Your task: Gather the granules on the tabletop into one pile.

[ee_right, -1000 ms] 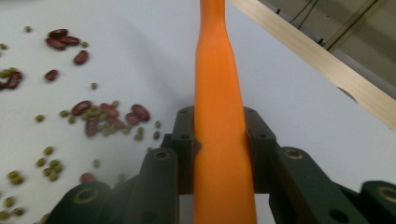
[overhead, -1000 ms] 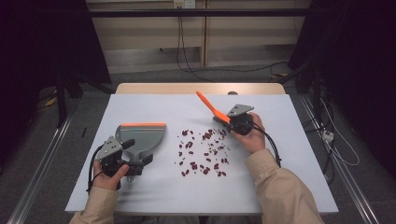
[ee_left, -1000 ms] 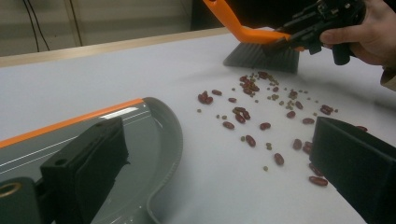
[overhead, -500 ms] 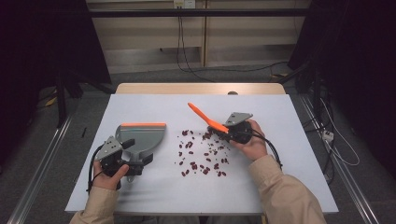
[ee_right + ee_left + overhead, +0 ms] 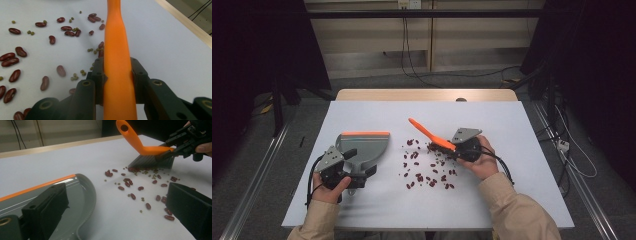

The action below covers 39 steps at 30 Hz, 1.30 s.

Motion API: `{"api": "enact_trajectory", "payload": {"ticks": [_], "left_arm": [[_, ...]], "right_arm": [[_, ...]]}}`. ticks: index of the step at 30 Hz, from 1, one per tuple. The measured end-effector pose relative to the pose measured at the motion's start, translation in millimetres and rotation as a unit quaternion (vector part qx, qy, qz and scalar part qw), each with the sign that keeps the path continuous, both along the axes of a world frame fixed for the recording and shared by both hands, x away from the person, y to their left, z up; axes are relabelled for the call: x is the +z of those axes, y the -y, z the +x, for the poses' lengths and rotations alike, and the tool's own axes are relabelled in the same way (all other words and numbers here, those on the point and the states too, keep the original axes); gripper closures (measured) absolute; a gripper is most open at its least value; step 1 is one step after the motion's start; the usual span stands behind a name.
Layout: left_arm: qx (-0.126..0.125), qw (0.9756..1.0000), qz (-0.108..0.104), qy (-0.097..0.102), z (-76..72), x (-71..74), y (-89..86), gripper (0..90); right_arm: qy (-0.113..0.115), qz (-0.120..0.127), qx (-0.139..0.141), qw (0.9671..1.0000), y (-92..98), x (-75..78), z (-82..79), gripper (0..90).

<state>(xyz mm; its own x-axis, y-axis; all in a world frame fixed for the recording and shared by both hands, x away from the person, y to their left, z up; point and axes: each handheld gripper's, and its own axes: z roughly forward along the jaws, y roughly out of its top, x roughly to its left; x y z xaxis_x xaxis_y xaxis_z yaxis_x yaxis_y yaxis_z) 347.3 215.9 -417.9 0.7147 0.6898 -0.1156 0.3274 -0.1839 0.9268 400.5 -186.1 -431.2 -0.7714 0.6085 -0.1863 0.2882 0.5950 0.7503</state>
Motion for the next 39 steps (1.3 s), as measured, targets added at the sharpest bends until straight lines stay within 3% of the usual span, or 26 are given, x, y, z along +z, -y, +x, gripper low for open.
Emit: {"api": "enact_trajectory", "payload": {"ticks": [30,39], "left_arm": [[-0.005,1.0,0.004,0.004,0.4,0.2,3.4,3.9],[-0.005,1.0,0.0,0.004,-0.3,1.0,2.9,3.9]], "right_arm": [[0.006,0.007,0.029,0.9995,-15.8,1.2,-26.8,71.4],[0.018,0.038,0.025,0.9988,-14.1,9.6,-18.3,71.4]]}}
